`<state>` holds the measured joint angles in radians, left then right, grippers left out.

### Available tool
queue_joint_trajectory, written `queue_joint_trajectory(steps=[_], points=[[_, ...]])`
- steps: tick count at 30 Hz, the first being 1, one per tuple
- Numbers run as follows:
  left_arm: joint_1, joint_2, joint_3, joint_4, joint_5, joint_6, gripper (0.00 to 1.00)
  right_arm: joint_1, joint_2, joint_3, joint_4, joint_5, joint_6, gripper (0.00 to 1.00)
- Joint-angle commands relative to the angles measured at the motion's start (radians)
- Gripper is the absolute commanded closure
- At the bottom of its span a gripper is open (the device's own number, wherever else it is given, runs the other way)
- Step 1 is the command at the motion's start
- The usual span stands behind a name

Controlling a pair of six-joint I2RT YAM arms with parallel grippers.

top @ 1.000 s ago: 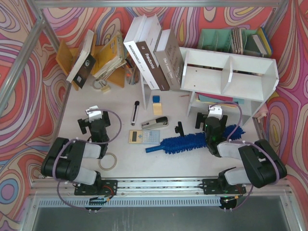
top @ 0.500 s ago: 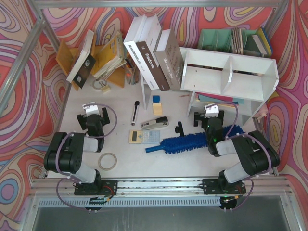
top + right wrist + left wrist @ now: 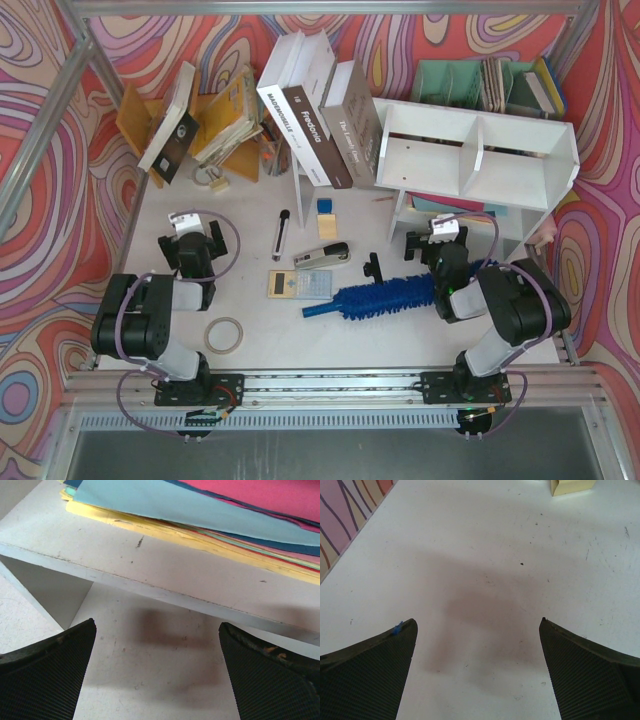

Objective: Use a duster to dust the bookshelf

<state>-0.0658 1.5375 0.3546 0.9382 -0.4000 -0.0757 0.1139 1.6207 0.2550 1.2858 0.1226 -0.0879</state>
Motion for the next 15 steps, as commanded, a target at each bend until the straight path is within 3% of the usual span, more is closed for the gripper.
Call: queue_joint_trajectory(steps=[1,4,5,15], points=[[0.011,-0.004,0.011,-0.023,0.003,-0.021,0.02,-0.016,0.022,-0.001,0.079,-0.022,0.016,0.01],[0.011,-0.003,0.01,-0.02,0.003,-0.02,0.02,-0.023,0.076,0.005,0.13,-0.017,0.016,0.01],[0.011,-0.004,0.011,-0.019,0.003,-0.02,0.02,-0.027,0.06,0.023,0.06,-0.029,0.026,0.01],[0.011,-0.003,0.011,-0.019,0.002,-0.021,0.02,-0.028,0.063,0.025,0.064,-0.02,0.025,0.01]])
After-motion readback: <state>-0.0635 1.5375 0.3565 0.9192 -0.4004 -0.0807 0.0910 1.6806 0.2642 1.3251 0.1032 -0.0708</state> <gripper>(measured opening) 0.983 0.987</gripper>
